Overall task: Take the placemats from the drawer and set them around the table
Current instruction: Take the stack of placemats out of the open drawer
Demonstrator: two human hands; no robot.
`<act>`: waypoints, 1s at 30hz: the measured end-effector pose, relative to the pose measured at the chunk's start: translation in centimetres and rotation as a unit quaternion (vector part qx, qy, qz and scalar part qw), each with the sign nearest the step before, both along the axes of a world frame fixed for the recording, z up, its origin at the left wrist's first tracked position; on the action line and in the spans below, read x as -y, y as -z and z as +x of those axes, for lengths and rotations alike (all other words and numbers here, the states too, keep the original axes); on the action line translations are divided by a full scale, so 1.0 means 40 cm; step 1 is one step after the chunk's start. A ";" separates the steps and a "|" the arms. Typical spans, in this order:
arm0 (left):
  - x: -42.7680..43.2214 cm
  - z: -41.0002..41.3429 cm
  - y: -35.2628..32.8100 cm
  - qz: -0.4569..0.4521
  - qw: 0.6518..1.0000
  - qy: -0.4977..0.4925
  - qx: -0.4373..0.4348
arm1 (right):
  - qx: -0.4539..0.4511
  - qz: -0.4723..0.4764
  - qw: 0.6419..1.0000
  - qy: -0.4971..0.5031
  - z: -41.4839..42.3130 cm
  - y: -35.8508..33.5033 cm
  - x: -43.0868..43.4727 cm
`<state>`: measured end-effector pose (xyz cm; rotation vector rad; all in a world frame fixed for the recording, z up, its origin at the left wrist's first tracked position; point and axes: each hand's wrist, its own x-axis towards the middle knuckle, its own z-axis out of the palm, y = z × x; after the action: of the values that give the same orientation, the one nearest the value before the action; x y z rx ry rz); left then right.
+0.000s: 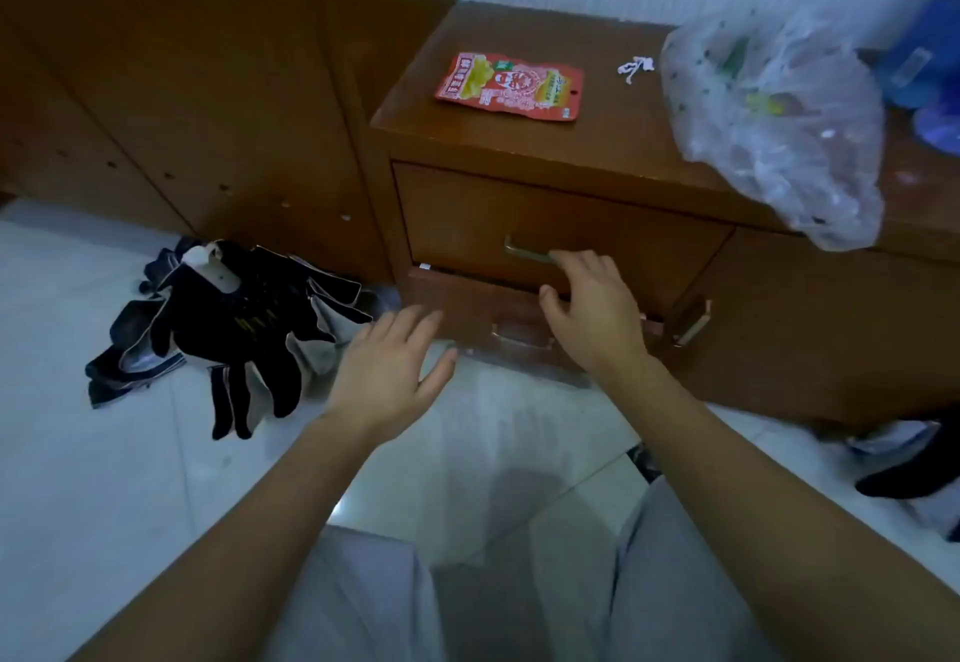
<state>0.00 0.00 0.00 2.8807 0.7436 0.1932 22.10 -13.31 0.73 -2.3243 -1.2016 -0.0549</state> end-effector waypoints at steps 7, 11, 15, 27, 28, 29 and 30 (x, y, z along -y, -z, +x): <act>0.003 -0.011 0.027 0.000 1.000 -0.004 0.025 | 0.034 -0.027 0.999 0.019 0.026 -0.001 -0.042; 0.021 0.007 0.054 -0.014 0.999 0.000 0.033 | 0.052 -0.010 0.998 0.039 0.031 0.016 -0.051; 0.029 0.021 0.051 -0.018 0.999 0.012 0.039 | 0.056 0.002 0.997 0.050 0.005 0.024 -0.048; 0.009 -0.055 0.041 -0.024 0.999 0.018 0.022 | 0.035 -0.017 0.998 0.053 -0.123 0.021 0.032; 0.011 -0.065 0.029 -0.020 1.000 0.011 0.020 | 0.027 -0.020 0.998 0.055 -0.140 0.016 0.040; 0.012 -0.077 0.017 -0.018 1.000 0.002 0.019 | 0.018 -0.025 0.998 0.054 -0.158 0.009 0.049; 0.015 -0.090 0.001 -0.021 1.000 -0.009 0.015 | 0.007 -0.032 0.998 0.051 -0.178 0.002 0.062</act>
<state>-3.61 -0.61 -0.04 2.8252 0.7605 0.2205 14.99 -15.78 0.64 -2.4446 -1.1053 -0.0682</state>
